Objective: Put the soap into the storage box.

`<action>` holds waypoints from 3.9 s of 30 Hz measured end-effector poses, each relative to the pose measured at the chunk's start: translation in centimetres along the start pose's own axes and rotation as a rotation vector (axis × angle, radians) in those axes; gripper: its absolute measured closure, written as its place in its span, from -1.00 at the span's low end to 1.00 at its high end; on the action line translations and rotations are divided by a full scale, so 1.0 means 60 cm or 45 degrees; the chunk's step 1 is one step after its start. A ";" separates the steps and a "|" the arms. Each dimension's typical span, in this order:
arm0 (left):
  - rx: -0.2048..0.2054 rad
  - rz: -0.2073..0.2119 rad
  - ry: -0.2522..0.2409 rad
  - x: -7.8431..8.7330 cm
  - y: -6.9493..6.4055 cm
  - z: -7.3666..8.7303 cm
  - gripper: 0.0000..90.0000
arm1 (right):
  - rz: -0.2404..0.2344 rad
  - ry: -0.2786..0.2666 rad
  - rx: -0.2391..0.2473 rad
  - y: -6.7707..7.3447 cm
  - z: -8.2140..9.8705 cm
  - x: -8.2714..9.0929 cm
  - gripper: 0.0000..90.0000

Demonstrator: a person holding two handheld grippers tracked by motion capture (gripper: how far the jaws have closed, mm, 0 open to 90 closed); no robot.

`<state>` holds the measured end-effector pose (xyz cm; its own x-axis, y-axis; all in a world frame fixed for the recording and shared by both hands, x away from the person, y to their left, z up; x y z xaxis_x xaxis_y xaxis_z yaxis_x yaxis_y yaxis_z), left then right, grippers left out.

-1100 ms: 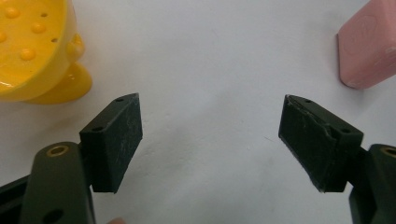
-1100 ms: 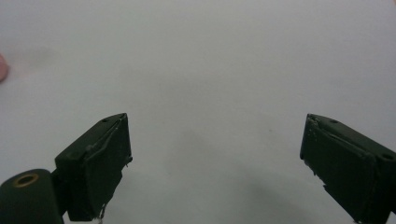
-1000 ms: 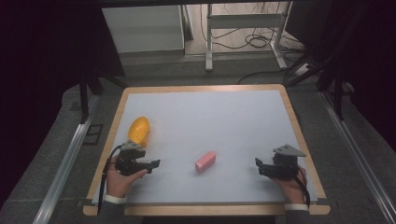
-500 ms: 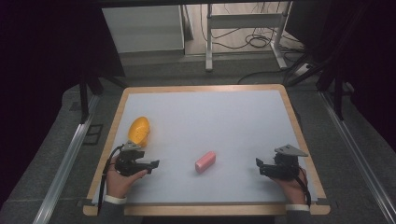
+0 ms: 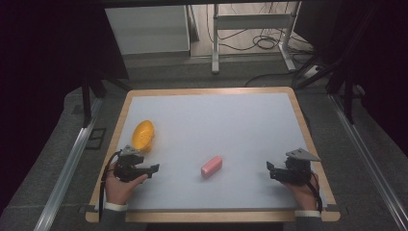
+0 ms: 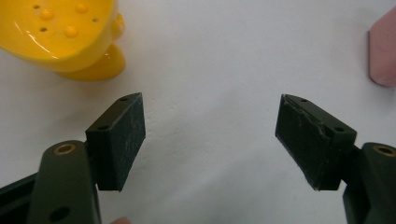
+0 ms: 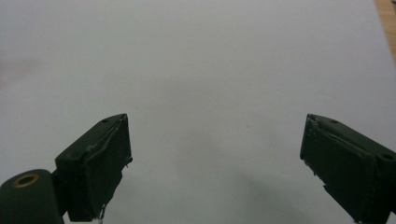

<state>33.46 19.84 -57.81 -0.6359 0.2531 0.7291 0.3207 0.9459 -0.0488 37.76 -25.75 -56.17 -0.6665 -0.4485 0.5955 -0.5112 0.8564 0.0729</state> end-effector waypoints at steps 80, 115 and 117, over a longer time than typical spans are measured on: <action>-0.389 0.182 0.051 -0.015 -0.207 -0.100 -0.48 | 0.014 0.040 -0.045 -0.009 0.013 0.007 -0.81; -0.520 0.212 0.152 -0.080 -0.301 -0.127 -0.46 | 0.017 0.054 -0.039 -0.011 0.016 0.004 -0.81; -0.519 0.212 0.157 -0.083 -0.302 -0.126 -0.44 | 0.018 0.053 -0.040 -0.012 0.016 0.004 -0.81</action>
<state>36.13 -0.12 -55.38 -0.4718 0.3456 0.8112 0.6771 0.7312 0.0823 37.45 -26.71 -56.88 -0.6504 -0.4257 0.6291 -0.4839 0.8706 0.0888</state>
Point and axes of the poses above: each handheld gripper's, and its own axes: x roughly backward along the jaws, z roughly out of its underside, y roughly to its left, the point moved 9 cm from there along -x, roughly forward along the jaws, and after that the axes turned 11 degrees about -z, right-handed, at the moved point
